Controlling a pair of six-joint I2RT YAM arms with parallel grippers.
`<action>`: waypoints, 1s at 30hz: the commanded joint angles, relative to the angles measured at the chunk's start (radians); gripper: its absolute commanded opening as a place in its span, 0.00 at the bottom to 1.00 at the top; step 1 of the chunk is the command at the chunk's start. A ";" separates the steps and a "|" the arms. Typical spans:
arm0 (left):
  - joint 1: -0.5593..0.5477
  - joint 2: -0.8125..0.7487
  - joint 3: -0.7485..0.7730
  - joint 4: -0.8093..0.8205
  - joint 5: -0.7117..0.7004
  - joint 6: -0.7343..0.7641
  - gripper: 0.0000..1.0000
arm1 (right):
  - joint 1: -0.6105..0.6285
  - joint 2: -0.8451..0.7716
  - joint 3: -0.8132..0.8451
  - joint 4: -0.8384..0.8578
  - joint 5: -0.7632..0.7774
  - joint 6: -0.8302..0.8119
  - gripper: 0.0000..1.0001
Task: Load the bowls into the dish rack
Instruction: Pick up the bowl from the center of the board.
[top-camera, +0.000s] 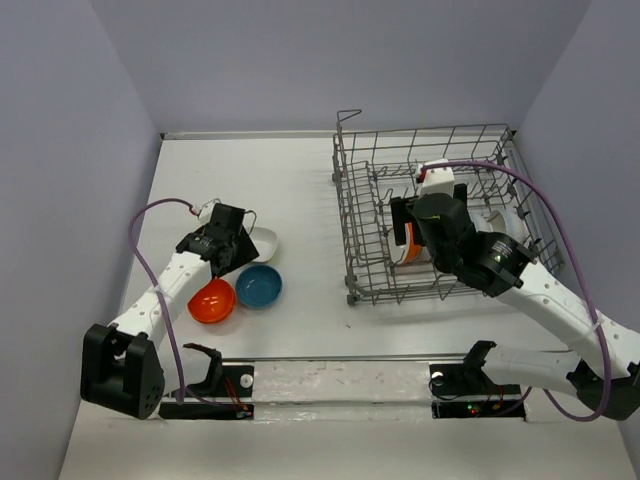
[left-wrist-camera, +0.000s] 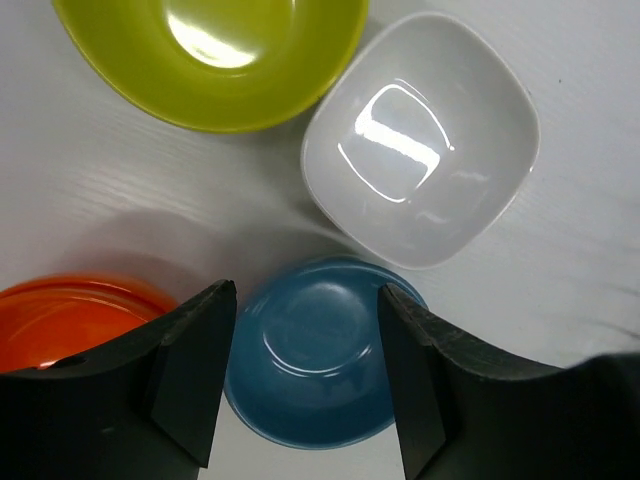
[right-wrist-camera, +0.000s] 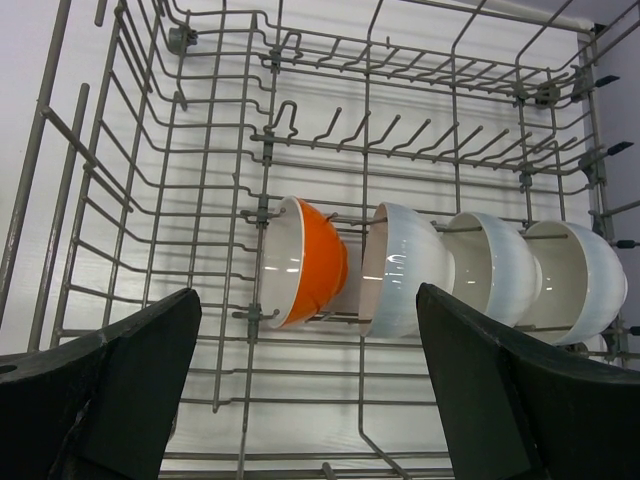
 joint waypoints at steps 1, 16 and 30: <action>0.065 -0.014 -0.017 0.033 0.035 0.046 0.68 | 0.005 -0.026 -0.004 0.050 -0.007 -0.012 0.94; 0.091 0.075 -0.059 0.112 0.175 0.080 0.68 | 0.005 -0.026 -0.012 0.054 -0.007 -0.017 0.94; 0.090 0.116 -0.070 0.139 0.246 0.096 0.68 | 0.005 -0.024 -0.017 0.061 0.001 -0.023 0.95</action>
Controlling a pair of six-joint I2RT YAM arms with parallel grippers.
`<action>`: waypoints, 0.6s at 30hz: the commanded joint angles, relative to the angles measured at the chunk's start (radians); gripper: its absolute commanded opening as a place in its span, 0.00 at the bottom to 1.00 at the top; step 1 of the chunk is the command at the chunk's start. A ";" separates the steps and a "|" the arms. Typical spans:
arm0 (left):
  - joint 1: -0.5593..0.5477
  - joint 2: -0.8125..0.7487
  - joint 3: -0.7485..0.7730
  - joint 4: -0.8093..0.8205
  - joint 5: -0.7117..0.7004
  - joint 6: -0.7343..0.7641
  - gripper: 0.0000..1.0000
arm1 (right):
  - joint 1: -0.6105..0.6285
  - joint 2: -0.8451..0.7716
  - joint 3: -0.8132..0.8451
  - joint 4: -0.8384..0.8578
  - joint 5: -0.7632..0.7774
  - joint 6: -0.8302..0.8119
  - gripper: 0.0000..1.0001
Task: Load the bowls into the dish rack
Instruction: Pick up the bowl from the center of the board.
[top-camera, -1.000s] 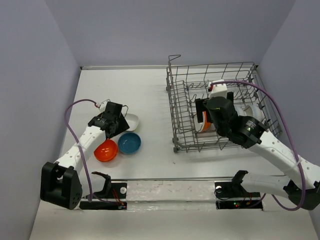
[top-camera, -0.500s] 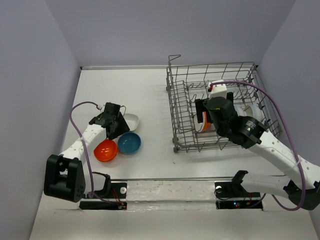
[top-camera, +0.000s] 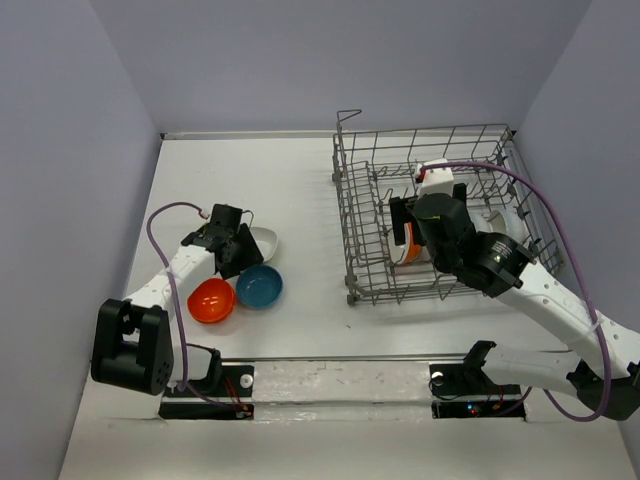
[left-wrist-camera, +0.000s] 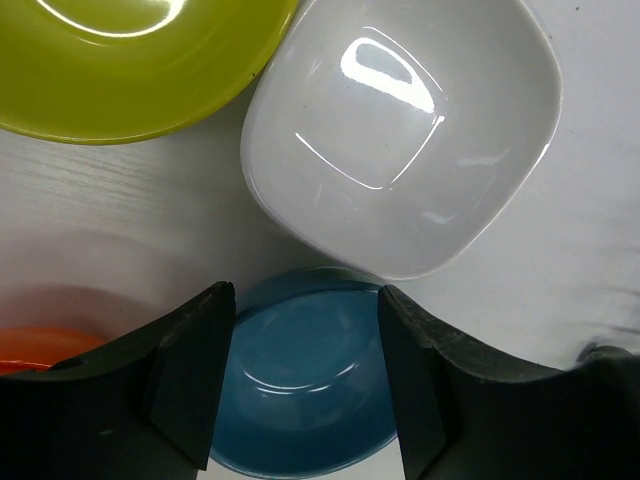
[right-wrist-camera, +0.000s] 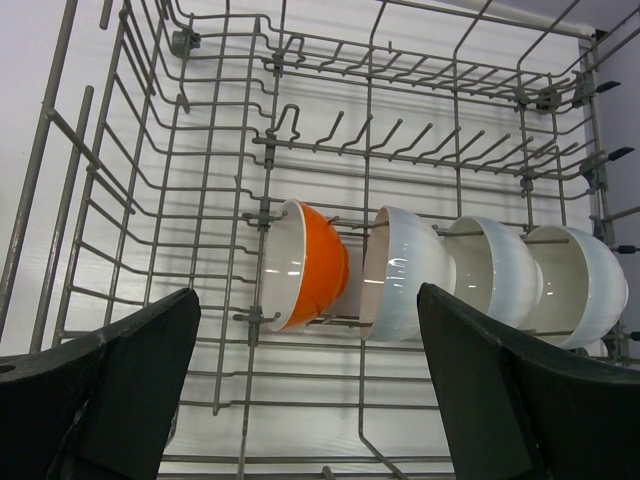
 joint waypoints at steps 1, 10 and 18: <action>0.003 -0.003 -0.023 0.013 0.054 0.016 0.68 | 0.005 -0.021 -0.009 0.047 0.004 -0.011 0.95; -0.040 -0.013 -0.035 0.038 0.091 -0.016 0.67 | 0.005 -0.028 -0.013 0.047 -0.001 -0.011 0.95; -0.120 0.018 -0.010 0.051 0.089 -0.044 0.67 | 0.005 -0.035 -0.019 0.047 -0.001 -0.011 0.95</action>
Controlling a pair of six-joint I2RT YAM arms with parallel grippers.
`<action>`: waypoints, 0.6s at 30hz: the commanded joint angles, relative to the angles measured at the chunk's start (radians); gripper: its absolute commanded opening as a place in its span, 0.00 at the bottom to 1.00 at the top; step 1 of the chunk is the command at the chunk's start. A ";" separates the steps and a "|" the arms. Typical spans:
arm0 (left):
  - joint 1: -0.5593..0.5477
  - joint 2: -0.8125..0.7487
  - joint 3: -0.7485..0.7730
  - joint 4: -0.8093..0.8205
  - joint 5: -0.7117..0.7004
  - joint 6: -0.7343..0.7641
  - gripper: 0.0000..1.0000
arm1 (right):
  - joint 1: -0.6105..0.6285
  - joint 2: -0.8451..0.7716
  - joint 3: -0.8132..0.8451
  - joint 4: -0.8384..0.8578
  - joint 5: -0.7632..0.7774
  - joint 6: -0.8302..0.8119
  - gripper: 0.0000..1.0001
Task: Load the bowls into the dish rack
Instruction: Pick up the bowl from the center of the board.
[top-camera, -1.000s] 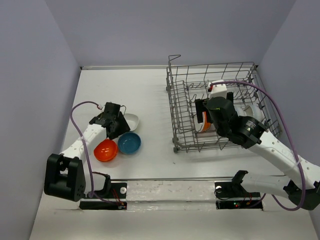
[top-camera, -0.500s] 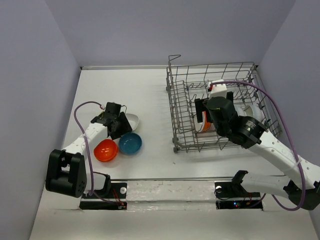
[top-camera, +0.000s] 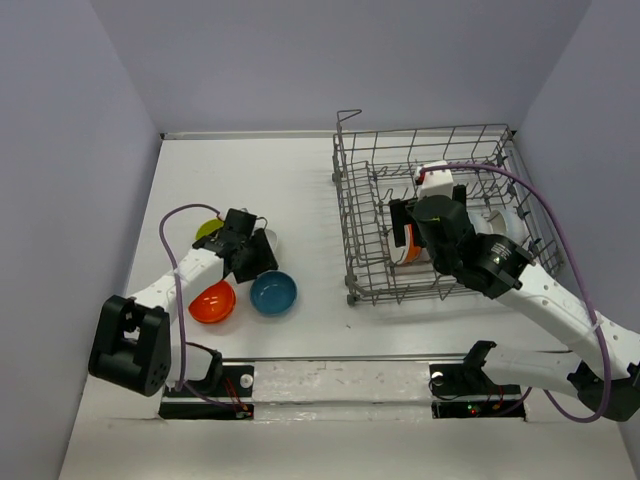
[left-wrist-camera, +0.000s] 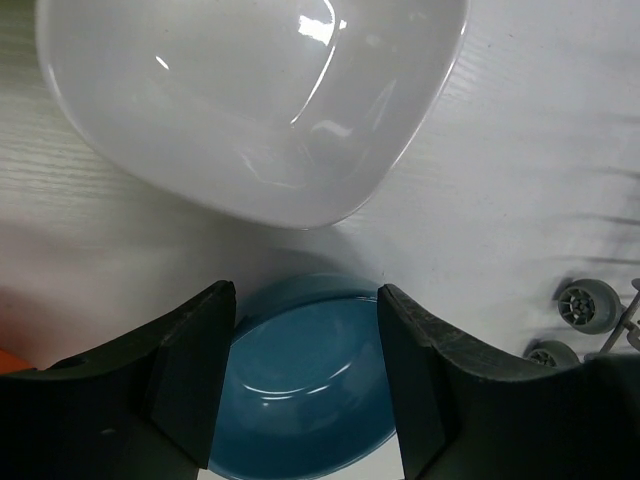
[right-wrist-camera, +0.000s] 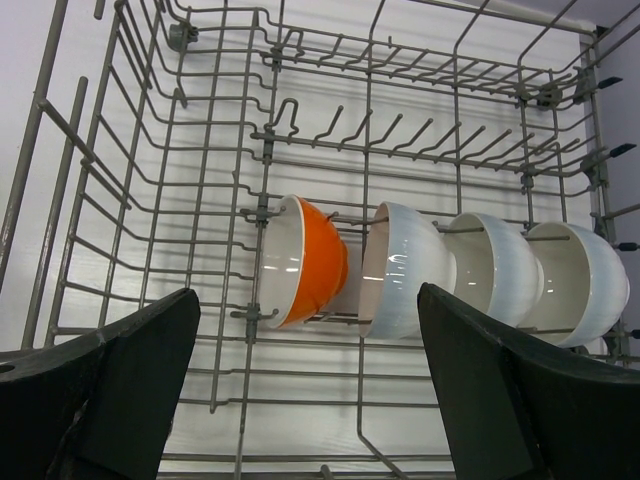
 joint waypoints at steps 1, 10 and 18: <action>-0.028 0.015 0.017 0.013 0.006 -0.018 0.67 | 0.005 -0.026 -0.001 0.039 0.000 -0.009 0.95; -0.030 -0.035 0.036 -0.076 -0.093 -0.013 0.67 | 0.005 -0.029 -0.001 0.040 -0.003 -0.011 0.95; -0.050 -0.080 0.045 -0.142 -0.106 0.001 0.67 | 0.005 -0.021 -0.001 0.042 -0.006 -0.008 0.96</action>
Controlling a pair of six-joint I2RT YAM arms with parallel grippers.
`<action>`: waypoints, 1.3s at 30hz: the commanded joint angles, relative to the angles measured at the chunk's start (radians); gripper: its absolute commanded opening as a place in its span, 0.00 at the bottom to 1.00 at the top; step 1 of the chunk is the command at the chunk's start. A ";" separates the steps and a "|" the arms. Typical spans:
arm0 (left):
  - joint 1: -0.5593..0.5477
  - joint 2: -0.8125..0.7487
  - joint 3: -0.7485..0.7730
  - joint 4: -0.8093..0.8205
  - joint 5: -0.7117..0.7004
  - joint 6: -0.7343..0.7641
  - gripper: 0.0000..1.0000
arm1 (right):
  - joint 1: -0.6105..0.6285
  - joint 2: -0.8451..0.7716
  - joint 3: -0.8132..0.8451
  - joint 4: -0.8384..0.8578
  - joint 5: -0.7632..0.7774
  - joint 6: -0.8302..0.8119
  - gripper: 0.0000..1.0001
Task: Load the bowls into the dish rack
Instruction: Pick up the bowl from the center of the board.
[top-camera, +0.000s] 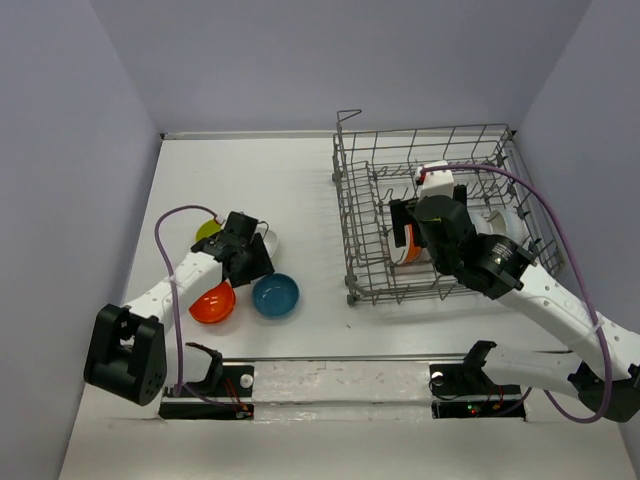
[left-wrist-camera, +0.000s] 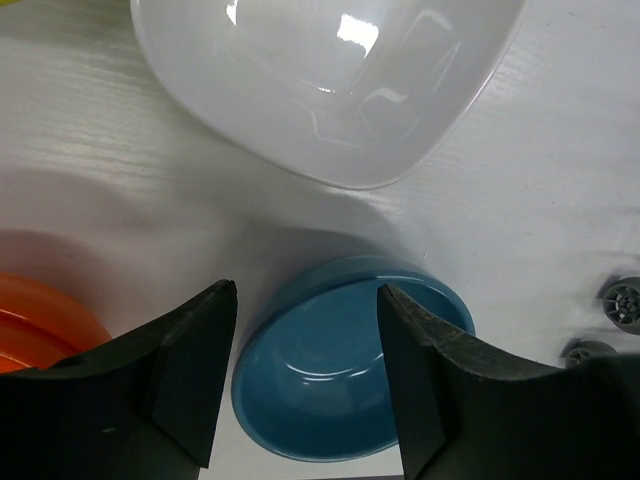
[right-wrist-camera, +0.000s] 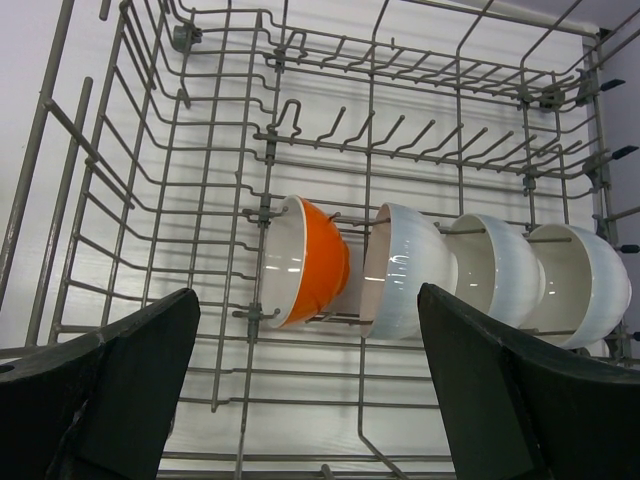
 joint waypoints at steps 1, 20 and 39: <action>-0.021 -0.040 0.044 -0.055 -0.016 0.009 0.67 | 0.005 -0.016 -0.001 0.040 0.000 -0.006 0.95; -0.046 0.003 0.048 -0.098 0.021 0.035 0.64 | 0.005 -0.022 -0.001 0.041 0.001 -0.008 0.96; -0.096 0.057 0.028 -0.072 0.061 0.023 0.43 | 0.005 -0.026 -0.004 0.041 -0.006 -0.008 0.96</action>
